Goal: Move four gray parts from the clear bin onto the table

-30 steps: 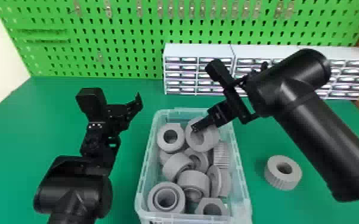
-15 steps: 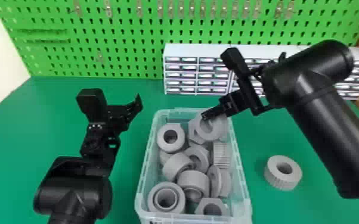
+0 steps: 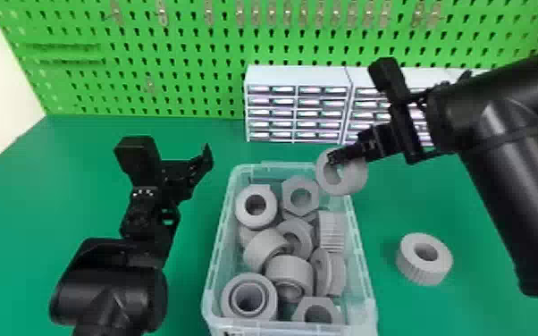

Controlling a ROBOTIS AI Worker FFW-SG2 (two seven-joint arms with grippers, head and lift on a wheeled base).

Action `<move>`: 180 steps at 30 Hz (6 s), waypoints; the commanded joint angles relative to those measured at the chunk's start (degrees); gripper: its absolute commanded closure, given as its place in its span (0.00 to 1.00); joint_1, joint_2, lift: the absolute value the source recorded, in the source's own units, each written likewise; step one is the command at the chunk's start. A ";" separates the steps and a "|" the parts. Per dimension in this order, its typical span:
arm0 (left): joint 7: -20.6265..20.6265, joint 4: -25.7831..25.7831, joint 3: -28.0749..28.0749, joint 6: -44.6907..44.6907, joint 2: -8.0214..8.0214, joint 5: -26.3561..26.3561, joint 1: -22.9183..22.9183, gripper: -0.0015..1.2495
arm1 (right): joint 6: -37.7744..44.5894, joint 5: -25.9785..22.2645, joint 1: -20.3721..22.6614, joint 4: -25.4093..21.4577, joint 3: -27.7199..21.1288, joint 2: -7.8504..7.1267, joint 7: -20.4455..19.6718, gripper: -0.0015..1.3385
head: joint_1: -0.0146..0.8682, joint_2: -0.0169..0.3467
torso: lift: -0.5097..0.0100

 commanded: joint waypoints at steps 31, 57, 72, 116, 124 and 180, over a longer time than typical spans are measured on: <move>0.00 0.00 -0.49 0.00 -0.09 -0.01 -0.05 0.11 | -0.67 6.87 5.60 -0.72 -17.57 -1.14 0.00 0.64 | 0.80 0.24 | 0.88; 0.35 0.00 -1.28 0.00 -0.26 0.25 -0.49 0.11 | -8.58 2.39 7.09 12.29 -21.52 -0.97 0.00 0.64 | 0.80 0.24 | 0.88; 0.53 0.00 -1.72 0.00 -0.44 0.08 -0.84 0.11 | -12.27 -2.45 6.39 21.43 -19.59 -1.50 0.09 0.64 | 0.80 0.24 | 0.88; 0.53 0.18 -1.72 -0.09 -0.97 -0.01 -1.10 0.11 | -13.32 -5.96 4.37 28.81 -11.94 -2.11 0.00 0.39 | 0.80 0.24 | 0.88; 0.53 0.18 -1.72 -0.09 -0.97 -0.10 -1.10 0.11 | -12.97 -4.38 4.19 28.28 -11.94 -2.02 0.09 0.33 | 0.80 0.24 | 0.88; 0.53 0.18 -1.10 -0.09 -0.97 -0.45 -0.22 0.11 | -20.88 -5.70 13.33 -18.03 -11.41 0.44 -27.77 0.36 | 0.80 0.24 | 0.88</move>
